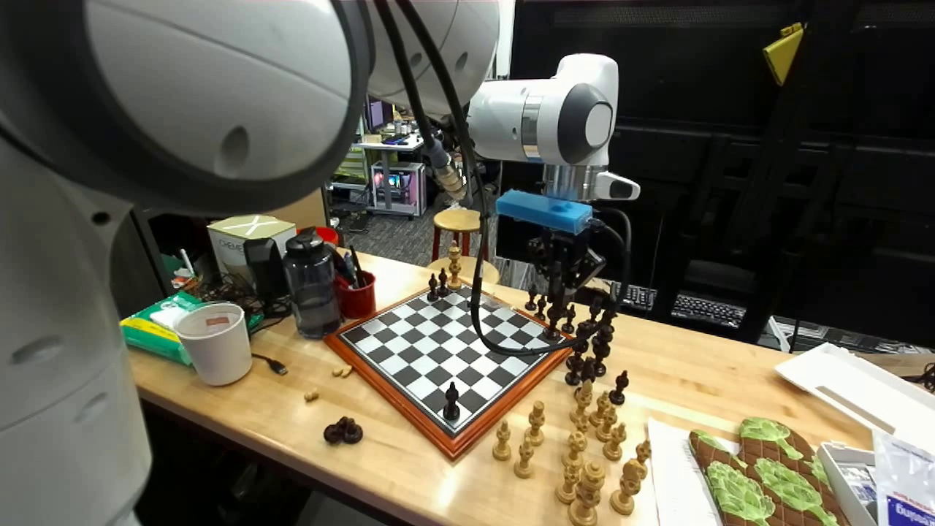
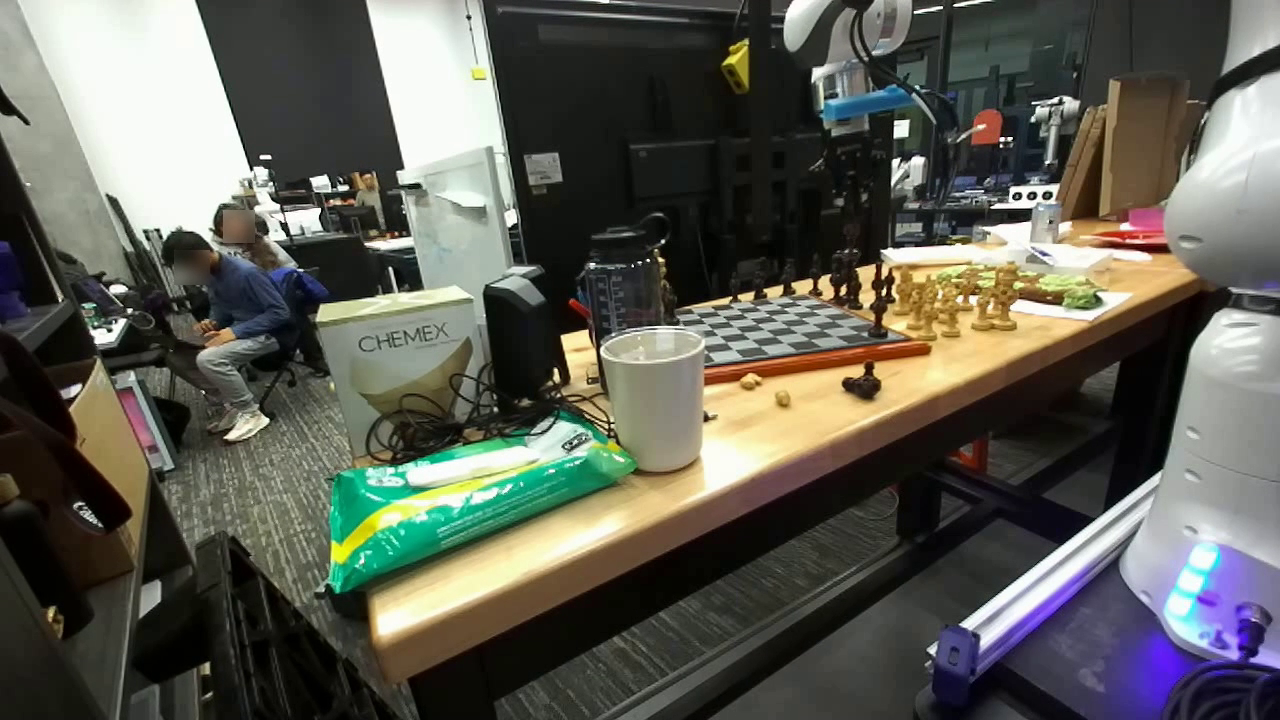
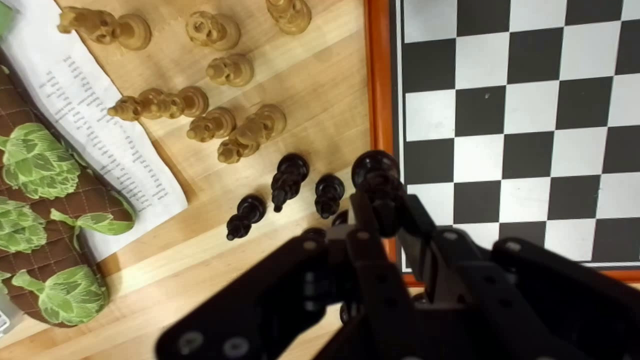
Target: Pick the black bishop and set it next to the left of the black rook
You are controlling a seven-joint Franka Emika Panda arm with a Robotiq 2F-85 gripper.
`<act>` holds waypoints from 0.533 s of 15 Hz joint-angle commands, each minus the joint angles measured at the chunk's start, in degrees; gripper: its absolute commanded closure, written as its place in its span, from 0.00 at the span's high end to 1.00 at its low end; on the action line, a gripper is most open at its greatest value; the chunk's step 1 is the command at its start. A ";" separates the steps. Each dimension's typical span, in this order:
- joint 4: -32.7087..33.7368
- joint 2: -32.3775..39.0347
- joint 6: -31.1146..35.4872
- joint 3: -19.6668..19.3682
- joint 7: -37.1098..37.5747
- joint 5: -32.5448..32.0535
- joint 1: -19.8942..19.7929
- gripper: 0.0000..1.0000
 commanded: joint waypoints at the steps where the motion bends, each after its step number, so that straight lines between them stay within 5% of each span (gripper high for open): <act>1: -0.11 -1.55 -1.92 0.76 0.00 -1.95 0.70 0.05; 8: -4.93 -6.19 -2.06 1.78 -3.40 -7.35 1.77 0.05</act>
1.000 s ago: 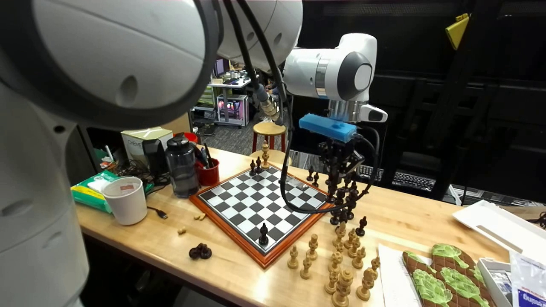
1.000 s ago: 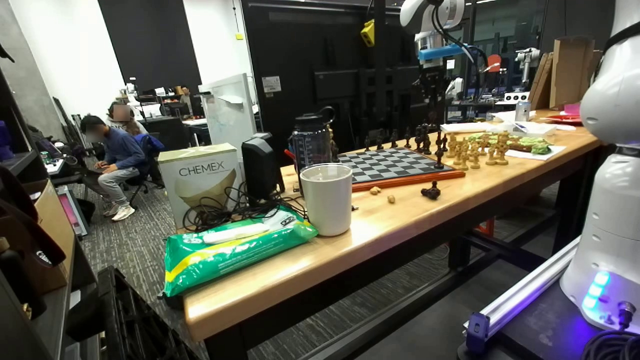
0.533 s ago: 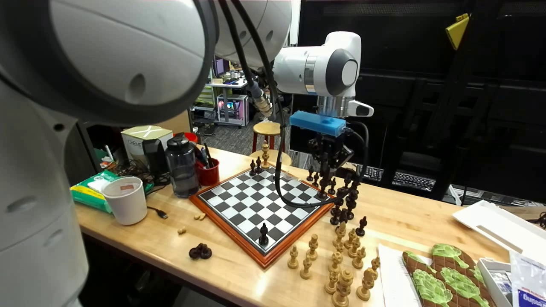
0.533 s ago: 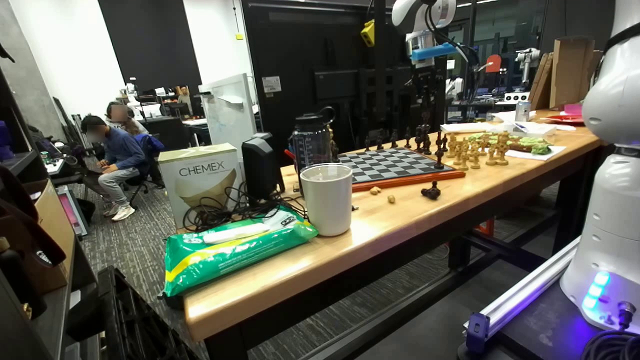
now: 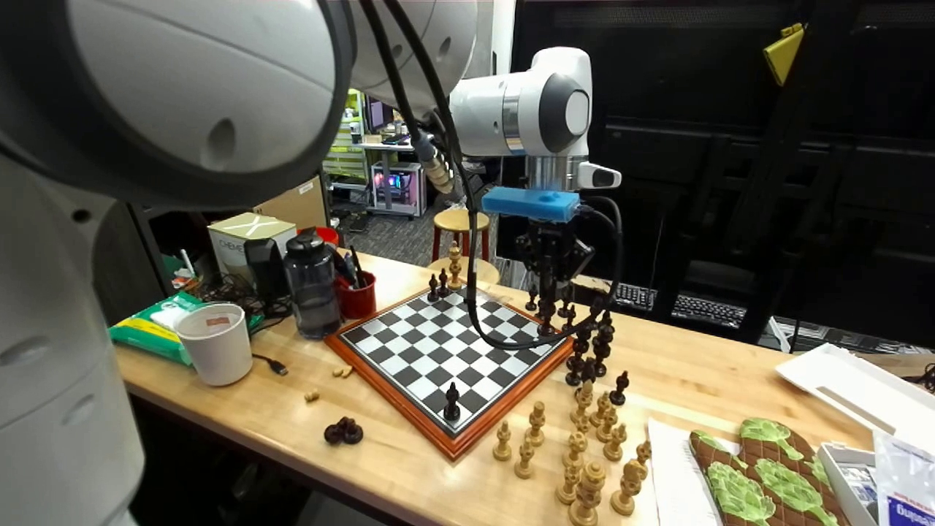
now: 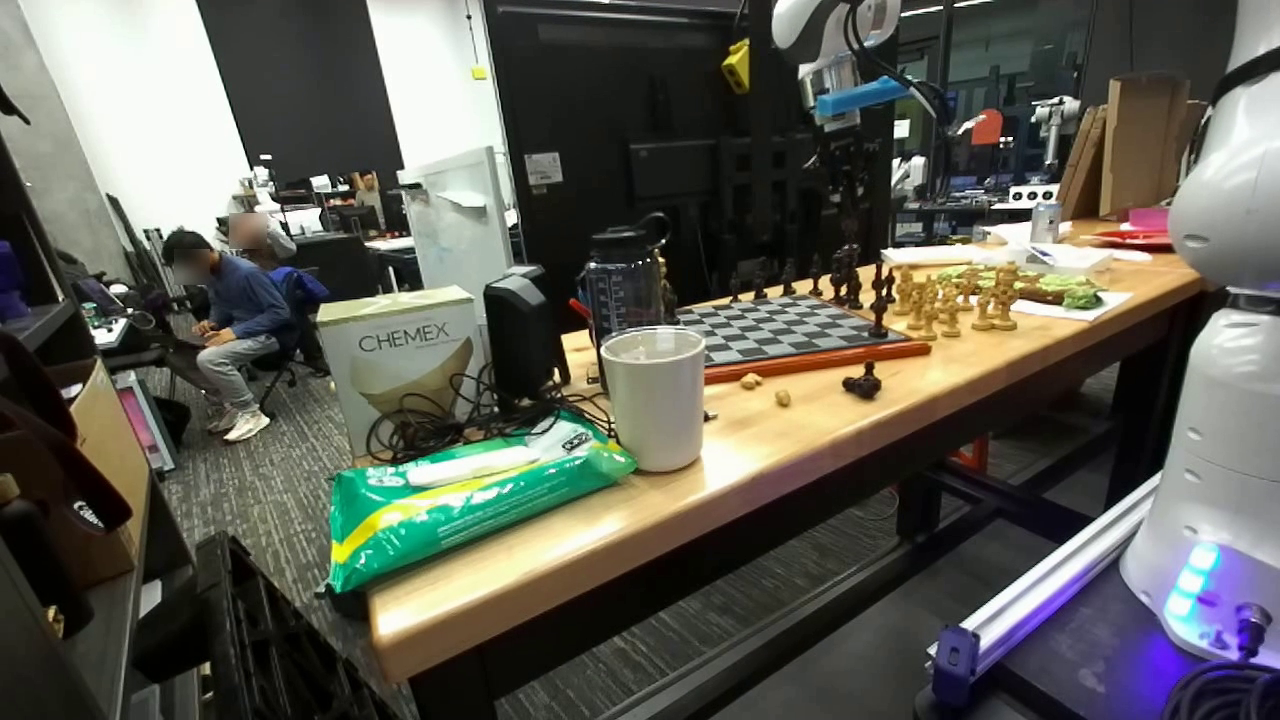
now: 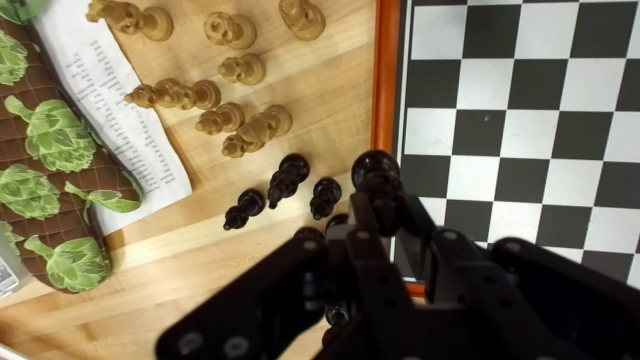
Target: Pick the black bishop and set it next to the left of the black rook
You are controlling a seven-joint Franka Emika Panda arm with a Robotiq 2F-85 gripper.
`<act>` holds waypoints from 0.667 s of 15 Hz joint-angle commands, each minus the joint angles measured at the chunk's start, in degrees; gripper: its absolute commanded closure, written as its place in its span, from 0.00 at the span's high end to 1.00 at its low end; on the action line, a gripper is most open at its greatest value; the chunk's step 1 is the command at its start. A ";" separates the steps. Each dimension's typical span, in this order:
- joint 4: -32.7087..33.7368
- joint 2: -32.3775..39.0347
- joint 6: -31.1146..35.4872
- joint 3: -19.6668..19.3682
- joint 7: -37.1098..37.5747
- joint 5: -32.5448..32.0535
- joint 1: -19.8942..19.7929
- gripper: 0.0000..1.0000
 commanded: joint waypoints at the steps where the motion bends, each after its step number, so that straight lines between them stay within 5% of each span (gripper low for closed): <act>1: -5.30 -5.43 -0.62 0.47 -2.91 -3.59 0.23 0.05; 10: -17.07 -12.26 -0.16 3.25 -7.51 -6.85 1.43 0.05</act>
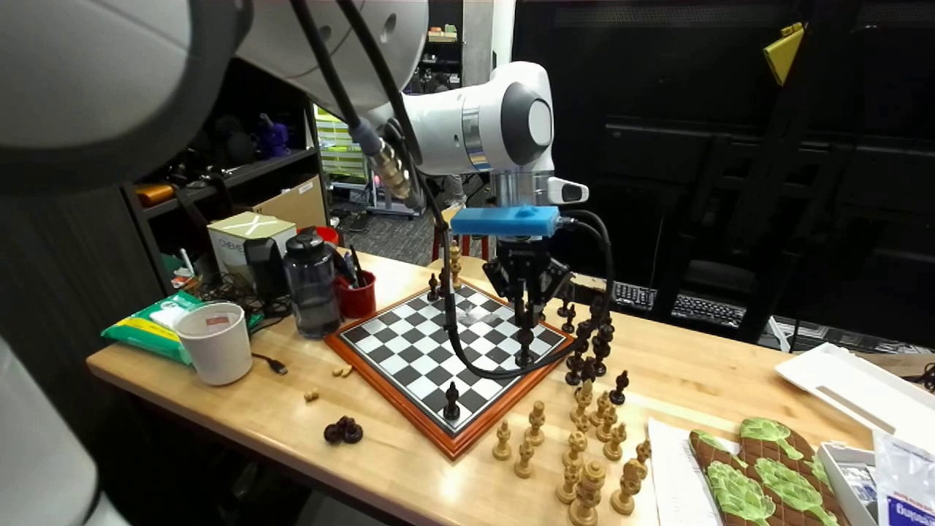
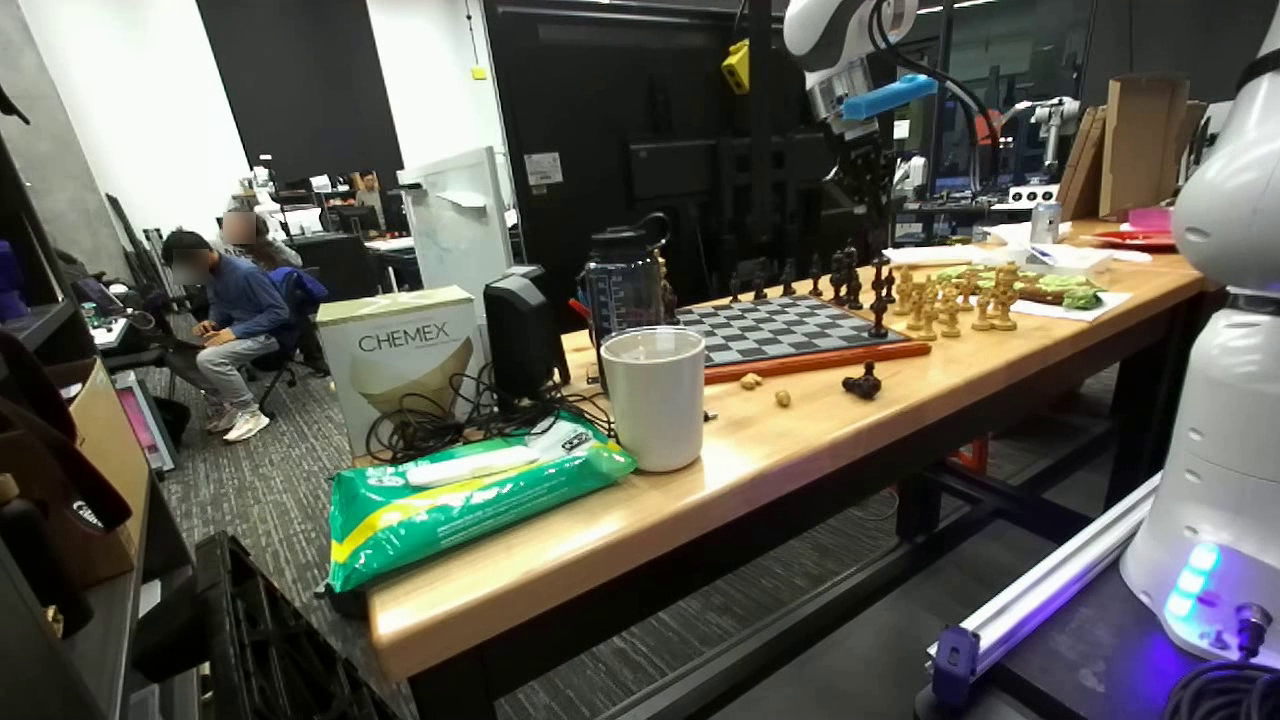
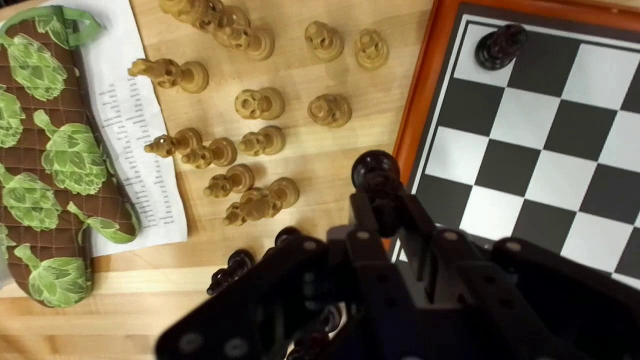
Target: Pick the black bishop and set it next to the left of the black rook
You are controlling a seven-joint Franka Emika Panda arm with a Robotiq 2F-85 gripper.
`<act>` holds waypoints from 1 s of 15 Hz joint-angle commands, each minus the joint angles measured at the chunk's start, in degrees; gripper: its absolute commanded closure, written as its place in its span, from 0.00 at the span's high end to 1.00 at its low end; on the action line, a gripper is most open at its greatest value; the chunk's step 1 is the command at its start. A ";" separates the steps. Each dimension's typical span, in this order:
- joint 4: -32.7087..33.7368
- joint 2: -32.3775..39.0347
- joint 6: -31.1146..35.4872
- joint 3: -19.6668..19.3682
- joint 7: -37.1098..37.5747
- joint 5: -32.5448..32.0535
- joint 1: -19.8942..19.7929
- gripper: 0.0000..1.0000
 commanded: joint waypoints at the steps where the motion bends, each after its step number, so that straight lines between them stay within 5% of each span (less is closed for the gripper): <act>1: -4.64 -4.01 0.05 1.07 -1.45 -1.06 0.93 0.05; 15: -4.66 -4.20 -0.48 5.57 -0.20 -0.61 4.34 0.05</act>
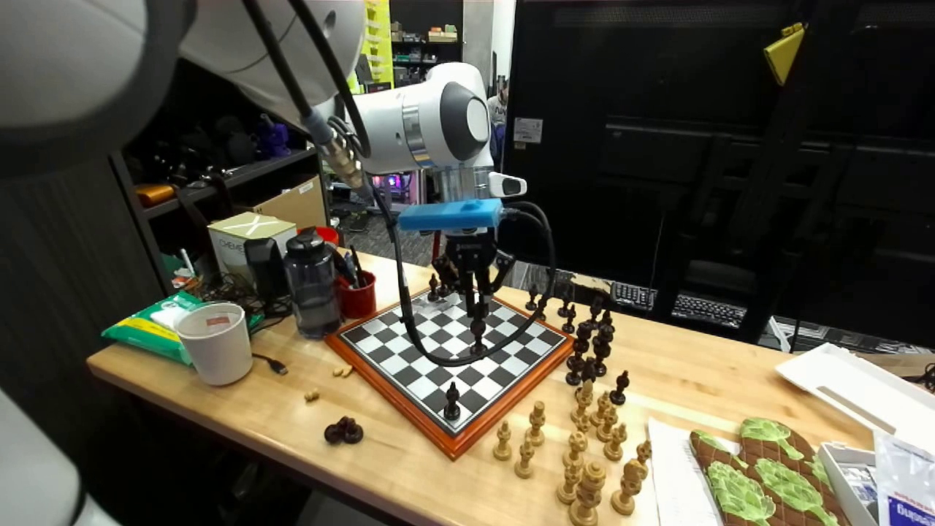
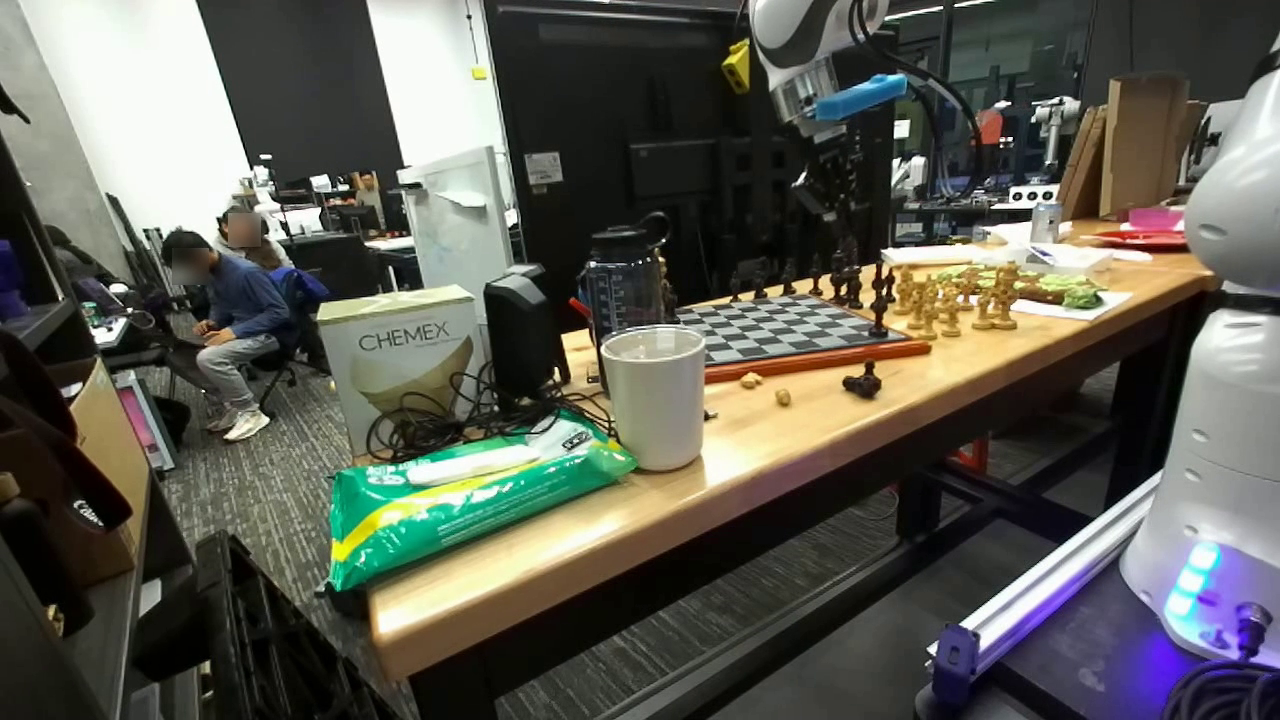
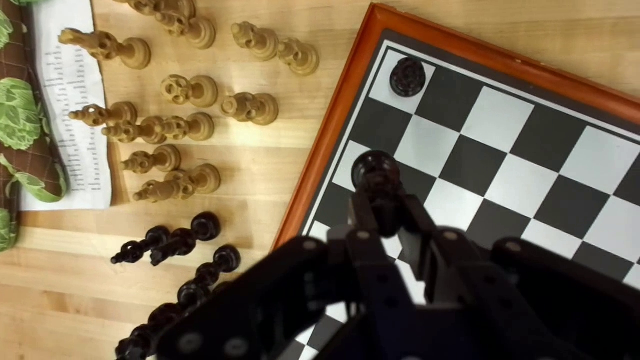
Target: Pick the black bishop and set it next to the left of the black rook
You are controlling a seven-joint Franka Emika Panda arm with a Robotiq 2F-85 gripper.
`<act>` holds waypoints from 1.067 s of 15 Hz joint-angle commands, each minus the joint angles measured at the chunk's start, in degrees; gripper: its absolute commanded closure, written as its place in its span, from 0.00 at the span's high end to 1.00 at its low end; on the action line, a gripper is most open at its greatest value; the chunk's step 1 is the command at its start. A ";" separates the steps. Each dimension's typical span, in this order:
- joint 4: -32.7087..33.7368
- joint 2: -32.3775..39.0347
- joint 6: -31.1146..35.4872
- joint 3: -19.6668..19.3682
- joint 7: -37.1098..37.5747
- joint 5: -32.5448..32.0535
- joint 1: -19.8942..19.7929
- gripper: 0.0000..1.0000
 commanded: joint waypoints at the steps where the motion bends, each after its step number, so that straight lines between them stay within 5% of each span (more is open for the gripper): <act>1: -0.94 -1.05 -0.51 0.58 0.39 -0.80 0.75 0.05; 16: -0.63 -0.61 -0.85 0.70 -0.45 -0.13 0.68 0.05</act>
